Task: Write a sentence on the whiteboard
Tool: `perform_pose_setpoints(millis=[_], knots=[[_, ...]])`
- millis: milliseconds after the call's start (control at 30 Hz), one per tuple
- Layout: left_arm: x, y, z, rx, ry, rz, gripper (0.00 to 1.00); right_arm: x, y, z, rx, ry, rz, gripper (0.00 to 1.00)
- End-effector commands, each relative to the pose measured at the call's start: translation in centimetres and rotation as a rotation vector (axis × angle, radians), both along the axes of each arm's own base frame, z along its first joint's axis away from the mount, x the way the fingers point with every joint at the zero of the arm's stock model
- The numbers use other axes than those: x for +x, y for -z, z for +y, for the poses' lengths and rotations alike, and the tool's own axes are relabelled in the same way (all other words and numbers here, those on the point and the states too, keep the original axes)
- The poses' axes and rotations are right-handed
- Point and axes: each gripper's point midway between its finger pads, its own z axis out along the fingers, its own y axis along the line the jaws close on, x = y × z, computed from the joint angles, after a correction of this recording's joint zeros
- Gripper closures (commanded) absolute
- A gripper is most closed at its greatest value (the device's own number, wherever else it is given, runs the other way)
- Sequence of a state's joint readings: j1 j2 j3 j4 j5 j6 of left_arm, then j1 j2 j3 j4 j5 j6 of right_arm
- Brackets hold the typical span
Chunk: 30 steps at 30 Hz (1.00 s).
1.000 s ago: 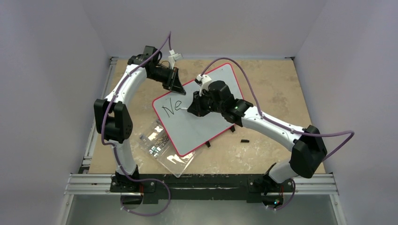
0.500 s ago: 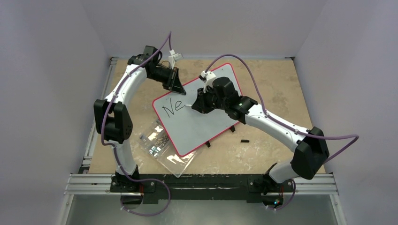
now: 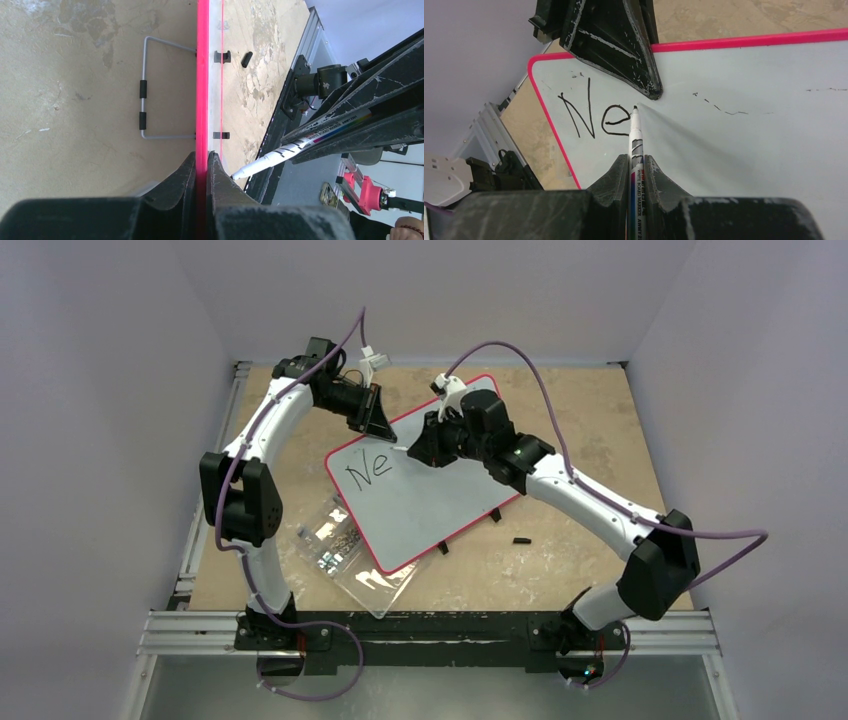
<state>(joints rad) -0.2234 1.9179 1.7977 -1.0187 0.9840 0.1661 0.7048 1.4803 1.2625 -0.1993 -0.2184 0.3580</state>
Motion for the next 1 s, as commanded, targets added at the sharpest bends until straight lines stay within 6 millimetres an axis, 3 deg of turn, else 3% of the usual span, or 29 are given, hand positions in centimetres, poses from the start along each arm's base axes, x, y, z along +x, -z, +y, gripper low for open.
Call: perform_pose_setpoints(millis=[0, 333, 767, 967], knots=[[-1.2, 0.1, -0.4, 0.069, 0.052, -0.064, 1.00, 0.5, -3.4, 1.5, 0.089, -0.039, -0.051, 1.00], [-1.2, 0.2, -0.3, 0.072, 0.052, -0.064, 1.00, 1.2, -1.6, 1.6, 0.068, -0.013, -0.022, 1.00], [-1.2, 0.1, -0.3, 0.073, 0.052, -0.067, 1.00, -0.9, 4.1, -1.5, -0.019, 0.031, 0.050, 1.00], [-1.3, 0.1, -0.3, 0.073, 0.052, -0.068, 1.00, -0.1, 3.3, -1.3, -0.015, 0.052, 0.038, 1.00]])
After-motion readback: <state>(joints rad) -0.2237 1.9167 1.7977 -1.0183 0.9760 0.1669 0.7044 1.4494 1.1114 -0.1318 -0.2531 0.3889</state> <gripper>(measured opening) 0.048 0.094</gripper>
